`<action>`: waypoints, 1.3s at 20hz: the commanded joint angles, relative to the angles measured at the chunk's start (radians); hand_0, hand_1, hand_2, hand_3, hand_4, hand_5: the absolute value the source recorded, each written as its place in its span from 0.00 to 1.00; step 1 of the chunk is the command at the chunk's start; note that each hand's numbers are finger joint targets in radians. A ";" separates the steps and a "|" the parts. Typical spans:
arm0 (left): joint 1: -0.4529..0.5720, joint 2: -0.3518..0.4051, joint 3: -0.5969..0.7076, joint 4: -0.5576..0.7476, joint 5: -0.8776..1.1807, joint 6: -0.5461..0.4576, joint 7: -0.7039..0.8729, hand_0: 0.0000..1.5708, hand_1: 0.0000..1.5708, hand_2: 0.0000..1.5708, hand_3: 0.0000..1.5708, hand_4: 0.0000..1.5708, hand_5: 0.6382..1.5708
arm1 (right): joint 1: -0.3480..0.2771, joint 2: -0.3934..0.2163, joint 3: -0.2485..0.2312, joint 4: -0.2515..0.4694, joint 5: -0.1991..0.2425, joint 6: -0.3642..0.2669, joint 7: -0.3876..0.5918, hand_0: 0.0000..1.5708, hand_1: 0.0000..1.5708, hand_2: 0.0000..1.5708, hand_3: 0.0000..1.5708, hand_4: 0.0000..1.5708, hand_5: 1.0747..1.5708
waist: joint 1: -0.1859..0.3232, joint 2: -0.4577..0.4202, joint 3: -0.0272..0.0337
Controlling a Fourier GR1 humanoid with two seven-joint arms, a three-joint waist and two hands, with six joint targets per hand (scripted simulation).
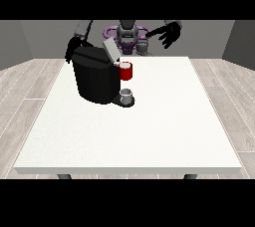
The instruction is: Insert the coffee pod into the coffee machine and close the lid
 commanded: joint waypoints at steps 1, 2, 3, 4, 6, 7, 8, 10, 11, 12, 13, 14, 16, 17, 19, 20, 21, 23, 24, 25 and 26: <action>0.169 -0.071 0.059 0.017 0.096 -0.037 -0.033 0.00 0.00 0.00 0.00 0.25 1.00 | 0.072 0.000 -0.005 -0.016 -0.013 0.011 -0.005 0.00 0.00 0.00 0.00 0.00 1.00 | 0.057 -0.121 0.0013; 0.222 -0.108 0.044 0.016 0.088 -0.017 -0.035 0.00 0.00 0.00 0.00 0.27 1.00 | 0.105 0.021 0.018 -0.033 0.000 0.003 0.016 0.00 0.00 0.00 0.00 0.00 1.00 | 0.052 -0.185 0.0013; 0.237 -0.096 0.038 0.004 0.095 -0.054 -0.048 0.00 0.00 0.00 0.00 0.27 1.00 | 0.088 0.009 -0.011 -0.022 -0.037 0.029 -0.016 0.00 0.00 0.00 0.00 0.00 1.00 | 0.094 -0.176 0.0022; 0.199 -0.110 0.038 0.010 0.090 -0.021 0.007 0.00 0.00 0.00 0.00 0.25 1.00 | 0.002 0.012 0.023 -0.083 -0.024 0.035 0.047 0.00 0.00 0.00 0.00 0.00 1.00 | 0.063 -0.184 0.0016; 0.291 -0.123 0.023 0.005 0.099 -0.036 -0.028 0.00 0.00 0.00 0.00 0.21 1.00 | 0.045 -0.004 0.008 -0.073 -0.060 0.088 -0.015 0.00 0.00 0.00 0.00 0.00 1.00 | 0.108 -0.211 0.0023; 0.272 -0.123 0.026 0.008 0.099 -0.032 0.020 0.00 0.00 0.00 0.00 0.28 1.00 | 0.011 0.024 0.042 -0.092 -0.058 0.100 0.032 0.00 0.00 0.00 0.00 0.00 1.00 | 0.122 -0.235 0.0022; 0.296 -0.101 0.024 -0.009 0.088 -0.020 -0.028 0.00 0.00 0.00 0.00 0.25 1.00 | -0.008 0.045 0.070 -0.127 -0.048 0.097 0.032 0.00 0.00 0.00 0.00 0.00 1.00 | 0.100 -0.211 0.0018; 0.325 -0.123 0.024 -0.008 0.098 -0.016 0.018 0.00 0.00 0.00 0.00 0.27 1.00 | -0.010 0.031 0.105 -0.167 -0.042 0.138 0.070 0.00 0.00 0.00 0.00 0.00 1.00 | 0.093 -0.256 0.0018; 0.326 -0.111 0.028 -0.040 0.117 -0.028 -0.005 0.00 0.00 0.00 0.00 0.26 1.00 | -0.033 0.003 0.093 -0.166 -0.037 0.141 0.061 0.00 0.00 0.00 0.00 0.00 1.00 | 0.107 -0.215 0.0020; 0.371 -0.115 0.019 -0.034 0.116 -0.061 0.024 0.00 0.00 0.00 0.00 0.26 1.00 | -0.036 -0.014 0.077 -0.174 -0.043 0.138 0.115 0.00 0.00 0.00 0.00 0.04 1.00 | 0.143 -0.284 0.0021; 0.346 -0.124 0.004 -0.058 0.139 -0.042 -0.004 0.00 0.00 0.00 0.00 0.25 1.00 | -0.068 -0.036 0.065 -0.161 -0.062 0.176 0.046 0.00 0.00 0.00 0.00 0.12 1.00 | 0.143 -0.211 0.0024; 0.329 -0.100 0.046 -0.059 0.161 -0.063 0.019 0.00 0.00 0.00 0.00 0.22 1.00 | -0.095 -0.026 0.110 -0.197 -0.032 0.177 0.085 0.00 0.00 0.00 0.00 0.10 1.00 | 0.122 -0.204 0.0019; 0.382 -0.124 -0.014 -0.119 0.188 -0.063 0.043 0.00 0.00 0.00 0.00 0.27 1.00 | -0.060 -0.032 0.096 -0.187 -0.042 0.185 0.069 0.00 0.00 0.00 0.00 0.16 1.00 | 0.147 -0.232 0.0024; 0.328 -0.083 0.021 -0.141 0.190 -0.079 0.078 0.00 0.00 0.00 0.00 0.29 1.00 | -0.081 -0.044 0.098 -0.200 -0.026 0.184 0.008 0.00 0.00 0.00 0.00 0.15 1.00 | 0.131 -0.156 0.0024; 0.361 -0.110 0.002 -0.214 0.221 -0.060 0.091 0.00 0.00 0.00 0.00 0.25 1.00 | -0.136 -0.058 0.082 -0.223 -0.043 0.189 0.111 0.00 0.00 0.00 0.00 0.00 1.00 | 0.128 -0.161 0.0023; 0.438 -0.124 -0.053 -0.235 0.227 -0.058 0.073 0.00 0.00 0.00 0.00 0.23 1.00 | -0.119 -0.066 0.047 -0.192 -0.065 0.188 0.114 0.00 0.00 0.00 0.00 0.00 1.00 | 0.154 -0.178 0.0024; 0.376 -0.125 -0.052 -0.264 0.247 -0.106 0.132 0.00 0.00 0.00 0.00 0.25 1.00 | -0.158 -0.095 0.000 -0.149 -0.094 0.199 0.120 0.00 0.00 0.00 0.00 0.00 1.00 | 0.194 -0.165 0.0027; 0.446 -0.125 -0.119 -0.288 0.289 -0.064 0.099 0.00 0.00 0.00 0.00 0.25 1.00 | -0.191 -0.118 -0.029 -0.116 -0.112 0.211 0.112 0.00 0.00 0.00 0.00 0.00 1.00 | 0.198 -0.134 0.0026; 0.439 -0.125 -0.097 -0.291 0.245 -0.057 0.045 0.00 0.00 0.00 0.00 0.23 1.00 | -0.252 -0.113 -0.034 -0.124 -0.127 0.205 0.166 0.00 0.00 0.00 0.00 0.07 1.00 | 0.199 -0.081 0.0023; 0.430 -0.125 -0.108 -0.336 0.278 -0.099 0.101 0.00 0.00 0.00 0.00 0.24 1.00 | -0.256 -0.114 -0.040 -0.091 -0.111 0.177 0.179 0.00 0.00 0.00 0.00 0.11 1.00 | 0.230 -0.097 0.0025; 0.420 -0.125 -0.125 -0.361 0.273 -0.044 0.112 0.00 0.00 0.00 0.00 0.24 1.00 | -0.247 -0.128 -0.052 -0.079 -0.150 0.238 0.117 0.00 0.00 0.00 0.00 0.00 1.00 | 0.209 -0.060 0.0026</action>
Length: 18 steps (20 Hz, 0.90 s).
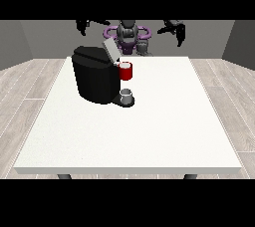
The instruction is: Insert the coffee pod into the coffee machine and close the lid
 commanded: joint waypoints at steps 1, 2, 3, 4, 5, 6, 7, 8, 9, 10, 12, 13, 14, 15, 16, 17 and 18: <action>-0.003 -0.003 -0.024 -0.108 0.029 -0.005 0.056 0.00 0.00 0.00 0.00 0.23 1.00 | -0.050 0.030 -0.029 0.034 -0.046 -0.010 -0.009 0.00 0.00 0.00 0.00 0.00 1.00 | 0.015 0.055 0.0003; 0.000 -0.001 -0.012 -0.089 0.026 0.011 0.058 0.00 0.00 0.00 0.00 0.23 1.00 | -0.089 0.053 -0.024 0.023 -0.067 -0.017 0.060 0.00 0.00 0.00 0.00 0.05 1.00 | 0.006 0.060 0.0001; 0.050 -0.003 -0.071 -0.117 0.057 0.028 0.029 0.00 0.00 0.00 0.00 0.23 1.00 | -0.086 -0.005 -0.072 0.073 -0.098 0.036 -0.001 0.00 0.00 0.00 0.00 0.12 1.00 | 0.026 0.087 0.0003; 0.067 -0.003 -0.127 -0.140 0.091 0.026 0.046 0.00 0.00 0.00 0.00 0.22 1.00 | -0.124 0.014 -0.063 0.103 -0.079 -0.012 0.074 0.00 0.00 0.00 0.00 0.06 1.00 | 0.049 0.058 0.0002; 0.066 0.002 -0.066 -0.184 0.057 0.007 0.080 0.00 0.00 0.00 0.00 0.22 1.00 | -0.076 -0.019 -0.081 0.080 -0.126 0.069 0.024 0.00 0.00 0.00 0.00 0.08 1.00 | 0.005 0.078 0.0003; 0.108 -0.003 -0.096 -0.207 0.056 0.035 0.047 0.00 0.00 0.00 0.00 0.21 1.00 | -0.111 0.000 -0.086 0.102 -0.104 0.002 0.029 0.00 0.00 0.00 0.00 0.06 1.00 | 0.037 0.091 0.0002; 0.106 -0.003 -0.102 -0.207 0.050 0.033 0.013 0.00 0.00 0.00 0.00 0.18 1.00 | -0.118 0.020 -0.059 0.107 -0.086 -0.008 0.029 0.00 0.00 0.00 0.00 0.11 1.00 | 0.015 0.129 0.0000; 0.084 -0.003 -0.112 -0.263 0.088 0.047 0.085 0.00 0.00 0.00 0.00 0.17 1.00 | -0.156 -0.015 -0.081 0.128 -0.117 0.029 0.039 0.00 0.00 0.00 0.00 0.11 1.00 | 0.012 0.128 0.0001; 0.109 -0.002 -0.088 -0.268 0.075 0.062 0.067 0.00 0.00 0.00 0.00 0.19 1.00 | -0.154 0.041 -0.025 0.088 -0.082 -0.022 0.070 0.00 0.00 0.00 0.00 0.09 1.00 | -0.025 0.126 -0.0001; 0.116 0.024 -0.074 -0.311 0.104 0.028 0.114 0.00 0.00 0.00 0.00 0.23 1.00 | -0.137 0.029 -0.032 0.114 -0.082 -0.005 0.037 0.00 0.00 0.00 0.00 0.04 1.00 | -0.002 0.125 0.0000; 0.176 -0.002 -0.148 -0.350 0.105 0.035 0.120 0.00 0.00 0.00 0.00 0.22 1.00 | -0.148 0.043 -0.009 0.140 -0.049 -0.041 0.084 0.00 0.00 0.00 0.00 0.00 1.00 | 0.029 0.092 0.0000; 0.166 0.027 -0.109 -0.371 0.118 0.002 0.111 0.00 0.00 0.00 0.00 0.24 1.00 | -0.179 0.009 -0.038 0.152 -0.085 0.004 0.042 0.00 0.00 0.00 0.00 0.00 1.00 | 0.013 0.157 0.0000; 0.107 0.032 -0.091 -0.370 0.135 0.014 0.130 0.00 0.00 0.00 0.00 0.22 1.00 | -0.208 0.021 -0.032 0.162 -0.083 -0.004 0.027 0.00 0.00 0.00 0.00 0.00 1.00 | 0.004 0.195 0.0000; 0.150 0.018 -0.112 -0.417 0.138 0.018 0.169 0.00 0.00 0.00 0.00 0.23 1.00 | -0.166 0.040 -0.014 0.167 -0.072 -0.002 -0.013 0.00 0.00 0.00 0.00 0.00 1.00 | -0.007 0.172 0.0001; 0.180 0.011 -0.127 -0.407 0.105 0.045 0.136 0.00 0.00 0.00 0.00 0.23 1.00 | -0.196 0.081 0.023 0.150 -0.046 -0.049 0.048 0.00 0.00 0.00 0.00 0.00 1.00 | -0.006 0.160 -0.0001; 0.133 0.051 -0.076 -0.400 0.150 0.026 0.126 0.00 0.00 0.00 0.00 0.24 1.00 | -0.204 0.052 0.007 0.165 -0.069 0.009 -0.013 0.00 0.00 0.00 0.00 0.00 1.00 | -0.018 0.217 -0.0001; 0.191 0.041 -0.115 -0.454 0.133 0.018 0.131 0.00 0.00 0.00 0.00 0.24 1.00 | -0.227 0.032 -0.006 0.179 -0.083 0.020 0.023 0.00 0.00 0.00 0.00 0.00 1.00 | 0.003 0.187 0.0000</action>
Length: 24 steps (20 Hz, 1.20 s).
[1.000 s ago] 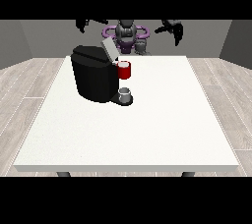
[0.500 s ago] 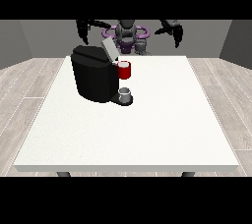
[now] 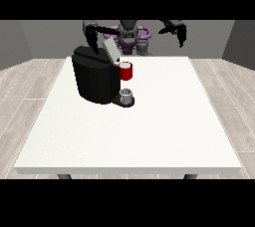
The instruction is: Insert the coffee pod into the coffee machine and close the lid
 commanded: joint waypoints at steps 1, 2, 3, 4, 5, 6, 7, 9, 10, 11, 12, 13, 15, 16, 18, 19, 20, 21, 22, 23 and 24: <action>0.049 0.006 -0.012 -0.076 0.004 0.028 0.012 0.00 0.00 0.00 0.00 0.23 1.00 | -0.057 -0.021 0.007 0.023 -0.017 0.042 0.015 0.00 0.00 0.00 0.00 0.00 1.00 | -0.022 0.029 -0.0001; -0.031 0.012 0.014 -0.085 0.029 0.038 0.054 0.00 0.00 0.00 0.00 0.24 1.00 | -0.039 0.004 0.036 0.035 0.025 0.022 -0.061 0.00 0.00 0.00 0.00 0.00 1.00 | -0.019 0.058 0.0000; 0.073 -0.018 -0.043 -0.102 -0.017 0.041 -0.022 0.00 0.00 0.00 0.00 0.24 1.00 | -0.068 -0.017 0.005 0.063 0.019 -0.002 -0.043 0.00 0.00 0.00 0.00 0.00 1.00 | 0.017 0.067 -0.0001; 0.028 0.016 -0.005 -0.111 0.017 0.041 0.042 0.00 0.00 0.00 0.00 0.23 1.00 | -0.063 -0.002 0.037 0.051 0.018 0.035 -0.050 0.00 0.00 0.00 0.00 0.00 1.00 | -0.021 0.057 -0.0001; 0.030 0.035 0.008 -0.119 0.047 0.014 0.047 0.00 0.00 0.00 0.00 0.21 1.00 | -0.068 0.009 0.040 0.060 0.031 0.010 -0.069 0.00 0.00 0.00 0.00 0.00 1.00 | -0.022 0.067 -0.0002; 0.024 0.030 0.001 -0.133 0.040 0.027 0.039 0.00 0.00 0.00 0.00 0.20 1.00 | -0.071 -0.004 0.027 0.083 0.021 0.030 -0.100 0.00 0.00 0.00 0.00 0.00 1.00 | -0.018 0.091 -0.0001; 0.031 0.042 0.001 -0.097 0.008 0.044 -0.028 0.00 0.00 0.00 0.00 0.20 1.00 | -0.113 0.017 0.048 0.059 0.031 0.008 -0.056 0.00 0.00 0.00 0.00 0.00 1.00 | -0.029 0.099 -0.0003; 0.029 0.041 0.006 -0.078 0.002 0.068 0.001 0.00 0.00 0.00 0.00 0.20 1.00 | -0.106 0.054 0.079 0.052 0.044 -0.008 -0.018 0.00 0.00 0.00 0.00 0.00 1.00 | -0.051 0.085 -0.0003; 0.060 0.075 0.013 -0.131 0.032 0.020 0.048 0.00 0.00 0.00 0.00 0.19 1.00 | -0.090 0.008 0.050 0.068 0.030 0.024 -0.047 0.00 0.00 0.00 0.00 0.05 1.00 | -0.029 0.064 -0.0001; 0.069 0.052 -0.004 -0.121 0.007 0.049 -0.016 0.00 0.00 0.00 0.00 0.22 1.00 | -0.126 0.018 0.049 0.078 0.042 -0.006 -0.055 0.00 0.00 0.00 0.00 0.11 1.00 | -0.019 0.097 -0.0002; 0.065 0.081 0.025 -0.090 0.028 0.031 -0.020 0.00 0.00 0.00 0.00 0.22 1.00 | -0.111 0.038 0.068 0.066 0.050 -0.009 -0.064 0.00 0.00 0.00 0.00 0.08 1.00 | -0.041 0.101 -0.0003; 0.062 0.072 0.015 -0.098 0.013 0.052 -0.038 0.00 0.00 0.00 0.00 0.23 1.00 | -0.154 -0.030 0.027 0.072 0.008 0.062 -0.046 0.00 0.00 0.00 0.00 0.13 1.00 | -0.045 0.112 -0.0003; 0.050 0.042 -0.005 -0.132 0.007 0.086 0.053 0.00 0.00 0.00 0.00 0.22 1.00 | -0.161 -0.043 0.049 0.089 0.043 0.057 -0.026 0.00 0.00 0.00 0.00 0.08 1.00 | -0.038 0.086 -0.0002; 0.078 0.027 -0.029 -0.122 -0.002 0.077 0.028 0.00 0.00 0.00 0.00 0.22 1.00 | -0.134 0.022 0.088 0.085 0.074 0.014 -0.081 0.00 0.00 0.00 0.00 0.13 1.00 | -0.028 0.097 -0.0002; 0.028 0.052 -0.010 -0.097 0.009 0.064 -0.007 0.00 0.00 0.00 0.00 0.23 1.00 | -0.252 0.002 0.075 0.078 0.062 0.018 -0.030 0.00 0.00 0.00 0.00 0.10 1.00 | -0.004 0.145 -0.0005; 0.029 0.038 -0.040 -0.161 0.033 0.034 0.095 0.00 0.00 0.00 0.00 0.24 1.00 | -0.235 -0.043 0.058 0.110 0.065 0.043 -0.038 0.00 0.00 0.00 0.00 0.07 1.00 | 0.023 0.111 0.0000; 0.059 0.049 -0.019 -0.126 0.036 0.033 0.024 0.00 0.00 0.00 0.00 0.23 1.00 | -0.240 -0.027 0.082 0.098 0.092 0.011 -0.011 0.00 0.00 0.00 0.00 0.08 1.00 | 0.019 0.118 -0.0004; 0.015 0.061 -0.030 -0.156 0.043 0.015 0.084 0.00 0.00 0.00 0.00 0.24 1.00 | -0.248 -0.022 0.079 0.100 0.087 0.017 -0.053 0.00 0.00 0.00 0.00 0.03 1.00 | 0.035 0.126 0.0000; 0.049 0.028 -0.047 -0.164 0.019 0.055 0.077 0.00 0.00 0.00 0.00 0.26 1.00 | -0.242 -0.022 0.087 0.097 0.092 0.020 -0.033 0.00 0.00 0.00 0.00 0.07 1.00 | 0.028 0.098 -0.0001; 0.000 0.042 -0.040 -0.137 -0.007 0.075 0.020 0.00 0.00 0.00 0.00 0.25 1.00 | -0.313 -0.023 0.081 0.095 0.088 0.011 -0.006 0.00 0.00 0.00 0.00 0.07 1.00 | 0.027 0.161 -0.0004; 0.071 0.019 -0.046 -0.114 -0.003 0.076 -0.004 0.00 0.00 0.00 0.00 0.23 1.00 | -0.277 -0.013 0.105 0.075 0.089 0.038 0.013 0.00 0.00 0.00 0.00 0.00 1.00 | 0.009 0.114 -0.0006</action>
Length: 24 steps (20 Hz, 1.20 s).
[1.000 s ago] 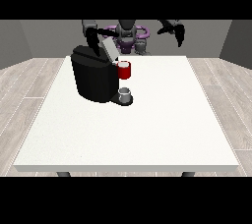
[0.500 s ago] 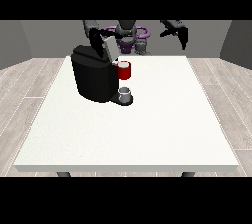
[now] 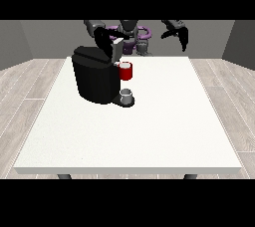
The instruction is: Insert the coffee pod into the coffee machine and close the lid
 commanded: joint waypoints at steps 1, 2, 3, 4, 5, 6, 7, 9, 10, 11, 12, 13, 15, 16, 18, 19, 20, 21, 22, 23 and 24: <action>0.019 0.001 -0.016 0.025 -0.023 0.003 -0.042 0.00 0.00 0.00 0.00 0.21 1.00 | -0.110 0.015 0.036 -0.014 0.020 0.006 0.051 0.00 0.00 0.00 0.00 0.00 1.00 | 0.034 0.001 -0.0056; -0.006 -0.001 0.002 -0.004 0.013 0.001 0.042 0.00 0.00 0.00 0.00 0.20 1.00 | -0.043 0.069 0.061 -0.012 0.038 -0.025 0.002 0.00 0.00 0.00 0.00 0.00 1.00 | 0.028 -0.030 -0.0050; 0.002 0.028 0.017 0.043 0.003 -0.011 -0.037 0.00 0.00 0.00 0.00 0.23 1.00 | -0.090 0.053 0.054 -0.034 0.019 0.006 0.028 0.00 0.00 0.00 0.00 0.00 1.00 | 0.011 0.000 -0.0055; -0.011 0.000 -0.019 -0.030 0.007 -0.011 0.054 0.00 0.00 0.00 0.00 0.24 1.00 | -0.015 0.078 0.074 -0.007 0.055 -0.028 -0.064 0.00 0.00 0.00 0.00 0.00 1.00 | 0.059 -0.004 -0.0044; 0.009 0.014 -0.014 0.015 0.000 -0.024 -0.028 0.00 0.00 0.00 0.00 0.21 1.00 | -0.079 0.059 0.068 -0.025 0.050 -0.024 0.001 0.00 0.00 0.00 0.00 0.00 1.00 | 0.054 0.019 -0.0054; -0.061 0.035 0.021 0.009 0.026 -0.023 0.017 0.00 0.00 0.00 0.00 0.21 1.00 | -0.109 0.048 0.080 -0.035 0.069 -0.031 0.014 0.00 0.00 0.00 0.00 0.00 1.00 | 0.067 0.033 -0.0054; 0.008 0.002 -0.018 0.017 -0.002 -0.015 -0.017 0.00 0.00 0.00 0.00 0.21 1.00 | -0.078 0.056 0.098 -0.052 0.082 -0.035 0.019 0.00 0.00 0.00 0.00 0.00 1.00 | 0.069 0.009 -0.0055; -0.013 -0.003 -0.045 0.014 -0.014 -0.025 -0.011 0.00 0.00 0.00 0.00 0.23 1.00 | -0.121 0.041 0.102 -0.068 0.096 -0.046 0.058 0.00 0.00 0.00 0.00 0.06 1.00 | 0.092 0.022 -0.0056; -0.047 0.005 -0.024 0.001 0.011 -0.031 -0.031 0.00 0.00 0.00 0.00 0.25 1.00 | -0.145 0.013 0.084 -0.074 0.093 -0.047 0.052 0.00 0.00 0.00 0.00 0.05 1.00 | 0.124 0.062 -0.0056; -0.053 -0.001 -0.026 0.014 -0.009 -0.007 -0.039 0.00 0.00 0.00 0.00 0.25 1.00 | -0.163 -0.009 0.085 -0.096 0.085 -0.020 0.077 0.00 0.00 0.00 0.00 0.13 1.00 | 0.110 0.073 -0.0057; -0.069 -0.009 -0.035 0.002 0.013 -0.029 -0.001 0.00 0.00 0.00 0.00 0.24 1.00 | -0.160 0.005 0.095 -0.105 0.101 -0.050 0.094 0.00 0.00 0.00 0.00 0.14 1.00 | 0.132 0.053 -0.0053; -0.092 0.003 -0.026 0.008 0.006 -0.022 -0.013 0.00 0.00 0.00 0.00 0.26 1.00 | -0.169 0.009 0.110 -0.121 0.109 -0.050 0.116 0.00 0.00 0.00 0.00 0.19 1.00 | 0.137 0.067 -0.0057; -0.085 -0.001 -0.029 0.007 0.001 -0.017 -0.027 0.00 0.00 0.00 0.00 0.28 1.00 | -0.163 -0.017 0.097 -0.153 0.109 -0.061 0.119 0.00 0.00 0.00 0.00 0.17 1.00 | 0.157 0.097 -0.0051; -0.082 0.010 -0.030 0.013 0.001 -0.031 -0.044 0.00 0.00 0.00 0.00 0.25 1.00 | -0.168 -0.025 0.101 -0.169 0.108 -0.055 0.150 0.00 0.00 0.00 0.00 0.15 1.00 | 0.166 0.101 -0.0056; -0.100 0.014 -0.038 0.018 0.003 -0.046 -0.052 0.00 0.00 0.00 0.00 0.25 1.00 | -0.206 -0.023 0.096 -0.188 0.100 -0.069 0.190 0.00 0.00 0.00 0.00 0.06 1.00 | 0.189 0.114 -0.0061; -0.115 0.020 -0.023 0.017 0.000 -0.030 -0.069 0.00 0.00 0.00 0.00 0.27 1.00 | -0.219 -0.027 0.093 -0.187 0.096 -0.061 0.162 0.00 0.00 0.00 0.00 0.08 1.00 | 0.182 0.142 -0.0057; -0.116 0.019 -0.034 0.010 0.018 -0.057 -0.042 0.00 0.00 0.00 0.00 0.27 1.00 | -0.239 -0.030 0.099 -0.170 0.111 -0.063 0.168 0.00 0.00 0.00 0.00 0.06 1.00 | 0.199 0.131 -0.0056; -0.122 0.023 -0.045 -0.017 0.031 -0.083 -0.021 0.00 0.00 0.00 0.00 0.27 1.00 | -0.248 -0.054 0.098 -0.137 0.137 -0.068 0.144 0.00 0.00 0.00 0.00 0.09 1.00 | 0.237 0.149 -0.0053; -0.130 -0.020 -0.052 -0.022 0.020 -0.031 -0.010 0.00 0.00 0.00 0.00 0.27 1.00 | -0.239 -0.026 0.124 -0.126 0.148 -0.065 0.132 0.00 0.00 0.00 0.00 0.06 1.00 | 0.205 0.138 -0.0052; -0.175 0.013 -0.024 0.013 0.026 -0.043 -0.042 0.00 0.00 0.00 0.00 0.28 1.00 | -0.302 -0.020 0.130 -0.131 0.173 -0.095 0.133 0.00 0.00 0.00 0.00 0.00 1.00 | 0.208 0.196 -0.0058; -0.111 0.032 -0.009 0.023 0.023 -0.047 -0.077 0.00 0.00 0.00 0.00 0.25 1.00 | -0.302 -0.056 0.110 -0.125 0.145 -0.038 0.133 0.00 0.00 0.00 0.00 0.03 1.00 | 0.186 0.163 -0.0057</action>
